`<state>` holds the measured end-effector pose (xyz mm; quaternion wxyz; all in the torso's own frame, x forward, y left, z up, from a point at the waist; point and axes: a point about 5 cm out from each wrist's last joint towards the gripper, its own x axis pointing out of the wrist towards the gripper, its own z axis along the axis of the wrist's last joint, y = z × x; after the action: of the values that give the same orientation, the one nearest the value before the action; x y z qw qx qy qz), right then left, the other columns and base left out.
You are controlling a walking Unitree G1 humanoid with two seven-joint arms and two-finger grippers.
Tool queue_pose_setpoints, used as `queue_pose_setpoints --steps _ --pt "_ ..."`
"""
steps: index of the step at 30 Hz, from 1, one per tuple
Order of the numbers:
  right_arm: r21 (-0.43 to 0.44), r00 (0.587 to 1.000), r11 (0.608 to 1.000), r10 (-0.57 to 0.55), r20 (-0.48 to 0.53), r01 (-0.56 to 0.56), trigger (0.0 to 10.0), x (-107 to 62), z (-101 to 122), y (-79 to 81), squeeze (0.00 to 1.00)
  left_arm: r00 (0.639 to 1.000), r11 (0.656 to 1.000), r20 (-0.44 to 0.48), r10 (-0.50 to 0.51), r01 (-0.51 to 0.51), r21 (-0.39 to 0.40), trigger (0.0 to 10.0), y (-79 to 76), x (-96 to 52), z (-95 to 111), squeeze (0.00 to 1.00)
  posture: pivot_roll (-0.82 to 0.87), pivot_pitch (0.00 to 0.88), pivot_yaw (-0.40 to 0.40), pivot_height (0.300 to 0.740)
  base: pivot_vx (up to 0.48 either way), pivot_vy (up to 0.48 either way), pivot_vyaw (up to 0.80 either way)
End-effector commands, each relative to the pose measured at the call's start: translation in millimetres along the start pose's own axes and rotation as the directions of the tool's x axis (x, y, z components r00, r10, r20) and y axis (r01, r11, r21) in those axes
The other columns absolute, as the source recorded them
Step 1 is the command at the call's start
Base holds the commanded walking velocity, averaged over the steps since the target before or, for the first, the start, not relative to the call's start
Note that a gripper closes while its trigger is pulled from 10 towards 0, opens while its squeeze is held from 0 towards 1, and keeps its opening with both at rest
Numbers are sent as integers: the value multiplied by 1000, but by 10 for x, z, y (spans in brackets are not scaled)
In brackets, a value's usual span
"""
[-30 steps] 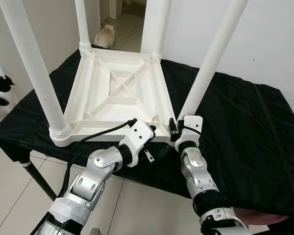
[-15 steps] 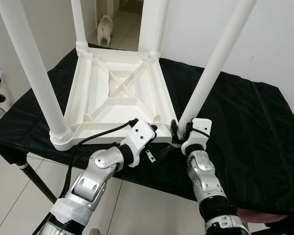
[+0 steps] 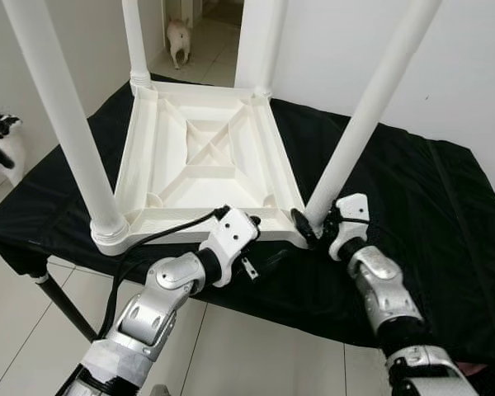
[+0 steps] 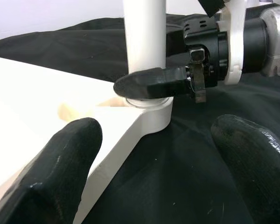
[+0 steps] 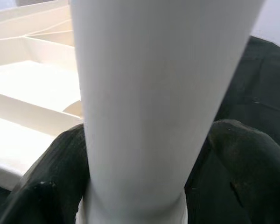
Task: Building children table
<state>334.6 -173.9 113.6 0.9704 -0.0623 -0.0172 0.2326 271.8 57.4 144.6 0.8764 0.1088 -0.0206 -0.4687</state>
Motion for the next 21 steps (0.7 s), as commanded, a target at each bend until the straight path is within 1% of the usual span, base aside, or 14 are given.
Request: queue_pose_setpoints --steps 1,4,5,8,10,11,13,14,21 --pt "8 998 1000 29 -54 -28 10000 -53 -111 -11 0 1000 999 8 30 -30 17 10000 17 17 27 0 -6 0 -83 740 0 0 0" --pt "-11 987 990 139 -74 -141 10000 81 -52 28 0 1000 999 11 21 -21 27 10000 32 29 44 0 -6 0 -75 740 0 0 0" --pt "-11 987 990 139 -74 -141 10000 81 -52 28 0 1000 999 11 21 -21 27 10000 32 29 44 0 -6 0 -75 740 0 0 0" --pt "-10 970 975 219 -105 -222 10000 163 -68 121 0 1000 999 12 16 -16 31 10000 30 30 52 0 -3 0 -70 740 0 0 0" --pt "-9 966 972 232 -113 -235 10000 175 -79 140 0 1000 999 12 15 -16 32 10000 30 28 53 0 -3 0 -70 740 0 0 0" --pt "-3 962 969 246 -120 -248 4824 184 -95 163 0 1000 999 11 16 -16 32 10000 31 27 53 0 -3 0 -70 740 0 0 0" --pt "2 957 965 261 -124 -263 4824 191 -106 172 0 1000 999 10 17 -17 32 10000 32 26 53 0 -3 0 -70 740 0 0 0" --pt "9 953 962 273 -131 -274 0 191 -131 189 0 1000 999 10 20 -21 32 10000 36 18 54 0 15 0 -74 740 0 0 0" --pt "36 948 958 286 -136 -284 0 176 -176 190 0 1000 999 10 28 -28 33 10000 41 5 56 0 17 0 -78 740 0 0 0"
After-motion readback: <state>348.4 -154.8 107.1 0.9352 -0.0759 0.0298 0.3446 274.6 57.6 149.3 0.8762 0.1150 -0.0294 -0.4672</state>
